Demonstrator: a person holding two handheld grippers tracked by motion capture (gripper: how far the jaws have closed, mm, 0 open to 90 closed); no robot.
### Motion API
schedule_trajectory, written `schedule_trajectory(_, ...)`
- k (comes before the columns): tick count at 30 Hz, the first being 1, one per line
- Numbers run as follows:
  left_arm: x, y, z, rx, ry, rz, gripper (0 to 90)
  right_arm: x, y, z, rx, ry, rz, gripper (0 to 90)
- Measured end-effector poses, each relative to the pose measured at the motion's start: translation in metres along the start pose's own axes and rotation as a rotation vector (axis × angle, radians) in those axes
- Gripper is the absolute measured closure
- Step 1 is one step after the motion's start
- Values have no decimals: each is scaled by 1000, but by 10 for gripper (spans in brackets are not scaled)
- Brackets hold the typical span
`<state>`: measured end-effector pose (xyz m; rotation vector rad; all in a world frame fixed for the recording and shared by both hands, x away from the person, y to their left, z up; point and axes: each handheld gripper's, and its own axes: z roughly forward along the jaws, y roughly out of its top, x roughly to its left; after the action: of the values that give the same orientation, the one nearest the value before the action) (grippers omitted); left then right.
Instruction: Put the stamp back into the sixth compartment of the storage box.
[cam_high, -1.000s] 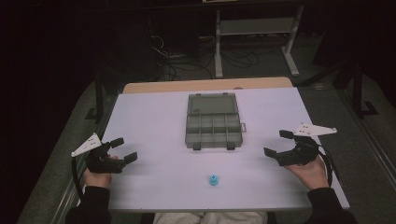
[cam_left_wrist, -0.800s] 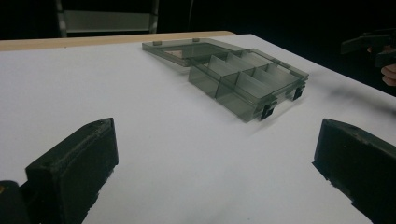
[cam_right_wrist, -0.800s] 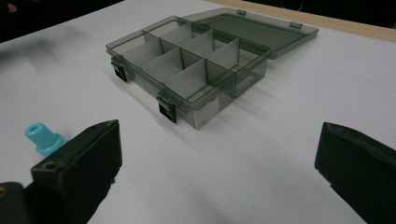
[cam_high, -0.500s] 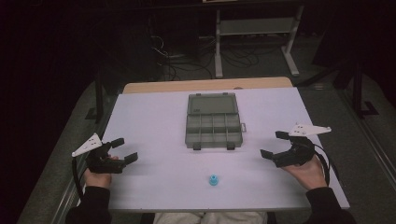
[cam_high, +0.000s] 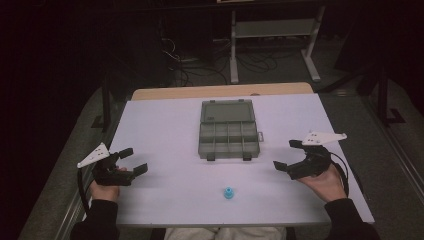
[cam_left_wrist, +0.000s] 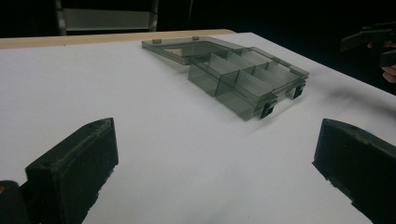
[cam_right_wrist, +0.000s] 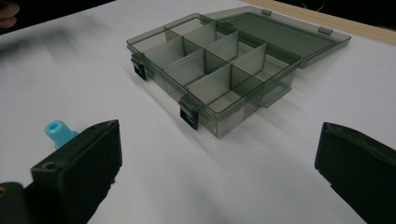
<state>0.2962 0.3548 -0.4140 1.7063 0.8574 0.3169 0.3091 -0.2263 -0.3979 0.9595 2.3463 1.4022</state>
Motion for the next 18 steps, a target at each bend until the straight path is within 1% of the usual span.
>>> schedule_trajectory(18,-1,0,-1,-1,4,1,0,12,16,9,46,52,-56,4)
